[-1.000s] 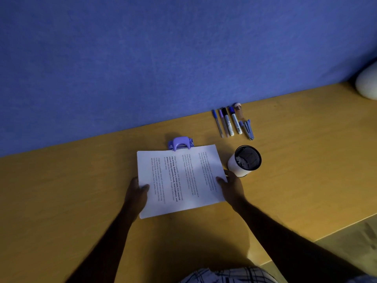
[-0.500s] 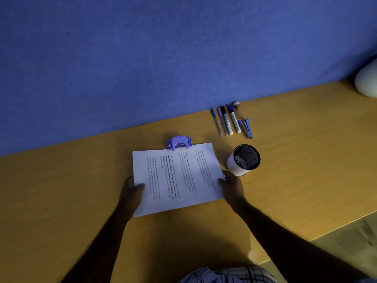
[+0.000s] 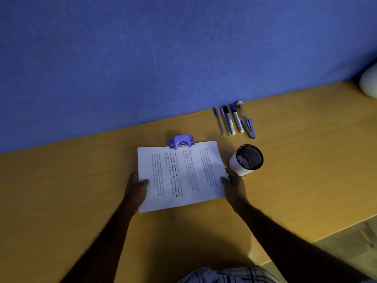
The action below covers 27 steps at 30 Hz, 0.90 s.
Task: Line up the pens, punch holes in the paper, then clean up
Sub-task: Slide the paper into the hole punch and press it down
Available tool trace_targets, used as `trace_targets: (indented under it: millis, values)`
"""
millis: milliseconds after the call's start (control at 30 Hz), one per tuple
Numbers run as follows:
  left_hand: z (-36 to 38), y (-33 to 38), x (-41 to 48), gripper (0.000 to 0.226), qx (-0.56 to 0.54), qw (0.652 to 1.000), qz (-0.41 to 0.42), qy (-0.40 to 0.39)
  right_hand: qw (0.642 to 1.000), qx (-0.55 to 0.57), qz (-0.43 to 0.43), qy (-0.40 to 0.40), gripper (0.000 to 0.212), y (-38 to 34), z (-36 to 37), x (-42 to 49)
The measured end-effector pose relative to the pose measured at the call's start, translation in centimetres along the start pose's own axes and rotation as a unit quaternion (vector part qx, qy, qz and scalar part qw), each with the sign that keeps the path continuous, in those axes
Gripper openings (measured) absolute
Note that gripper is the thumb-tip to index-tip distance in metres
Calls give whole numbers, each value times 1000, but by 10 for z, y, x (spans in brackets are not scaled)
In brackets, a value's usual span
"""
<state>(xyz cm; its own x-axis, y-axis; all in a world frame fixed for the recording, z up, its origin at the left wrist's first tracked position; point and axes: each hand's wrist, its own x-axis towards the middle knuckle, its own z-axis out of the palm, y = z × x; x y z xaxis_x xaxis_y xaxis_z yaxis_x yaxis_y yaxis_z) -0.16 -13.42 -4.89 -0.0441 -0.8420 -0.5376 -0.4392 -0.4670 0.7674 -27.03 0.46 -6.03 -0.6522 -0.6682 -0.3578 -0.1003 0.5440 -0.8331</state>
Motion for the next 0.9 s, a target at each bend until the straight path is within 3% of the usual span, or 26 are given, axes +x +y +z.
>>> trace_targets:
  millis: [167,267,433,733,900]
  values:
    - [4,-4,-4,36,-9,1000,-3,14,1000,-31,3,3,34,2,-6,-1]
    - [7,-5,-6,37,-12,1000,-4,25,992,-118,-41,26,37,6,-13,-15]
    - [10,-7,-6,34,-6,999,4,31,926,-307,-201,93,35,-1,-13,-44]
    - [12,-7,-6,35,4,999,5,38,905,-246,-334,-97,17,-103,33,26]
    - [11,-5,-5,36,1,999,13,51,914,-294,-238,-144,38,-142,66,99]
